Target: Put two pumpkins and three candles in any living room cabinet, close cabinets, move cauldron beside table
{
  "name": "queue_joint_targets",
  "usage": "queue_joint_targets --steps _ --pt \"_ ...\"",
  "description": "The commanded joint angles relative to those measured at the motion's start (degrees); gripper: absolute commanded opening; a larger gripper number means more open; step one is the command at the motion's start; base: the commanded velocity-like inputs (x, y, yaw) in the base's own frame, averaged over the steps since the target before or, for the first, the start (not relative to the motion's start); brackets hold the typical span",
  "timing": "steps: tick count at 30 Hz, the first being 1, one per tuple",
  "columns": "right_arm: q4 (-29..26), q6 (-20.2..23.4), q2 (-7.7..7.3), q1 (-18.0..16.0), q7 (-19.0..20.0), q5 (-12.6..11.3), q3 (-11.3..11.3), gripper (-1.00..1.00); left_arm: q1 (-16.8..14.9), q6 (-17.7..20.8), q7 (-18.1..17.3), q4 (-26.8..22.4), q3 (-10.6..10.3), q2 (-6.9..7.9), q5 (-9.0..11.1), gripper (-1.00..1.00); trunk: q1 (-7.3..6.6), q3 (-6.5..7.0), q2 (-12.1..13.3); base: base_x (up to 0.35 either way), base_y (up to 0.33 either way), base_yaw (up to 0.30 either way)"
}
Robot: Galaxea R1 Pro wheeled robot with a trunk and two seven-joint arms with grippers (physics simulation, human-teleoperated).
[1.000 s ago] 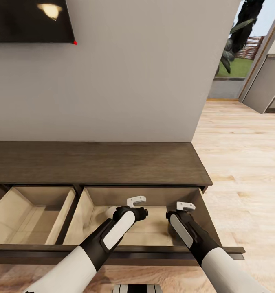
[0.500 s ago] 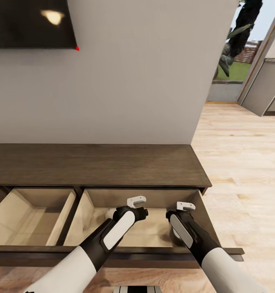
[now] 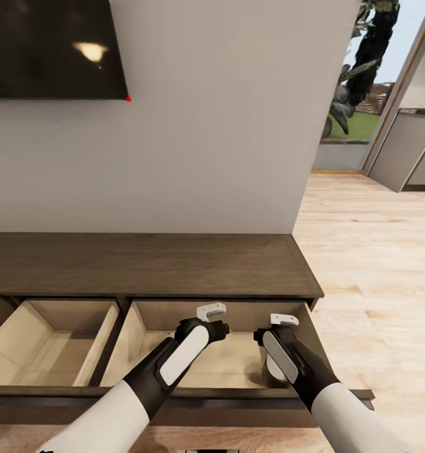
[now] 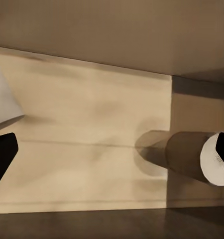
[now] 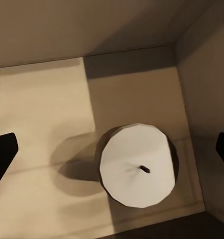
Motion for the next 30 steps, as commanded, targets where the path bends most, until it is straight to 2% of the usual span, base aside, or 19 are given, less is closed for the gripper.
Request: queue_joint_targets --steps 1,16,26,30 --pt "-0.06 0.13 -0.03 -0.04 -0.51 -0.54 0.19 1.00 -0.07 0.08 0.48 -0.07 -0.04 -0.01 0.43 1.00 -0.03 0.17 -0.01 0.000 0.000 0.000" --pt "-0.14 0.20 -0.03 -0.04 -0.46 -0.38 0.18 1.00 -0.05 0.21 0.37 -1.33 0.32 0.10 0.64 1.00 -0.42 3.50 0.19 -0.007 0.000 0.000" --pt "-0.15 0.20 -0.11 -0.04 -0.46 -0.51 0.18 1.00 -0.05 0.31 0.38 -2.30 0.40 0.20 0.89 1.00 -0.42 3.50 0.19 -0.010 0.000 0.000" --pt "-0.15 0.20 -0.12 -0.04 -0.46 -0.56 0.18 1.00 -0.05 0.37 0.35 -2.35 0.41 0.20 1.74 1.00 -0.52 4.38 0.25 -0.004 0.000 0.000"
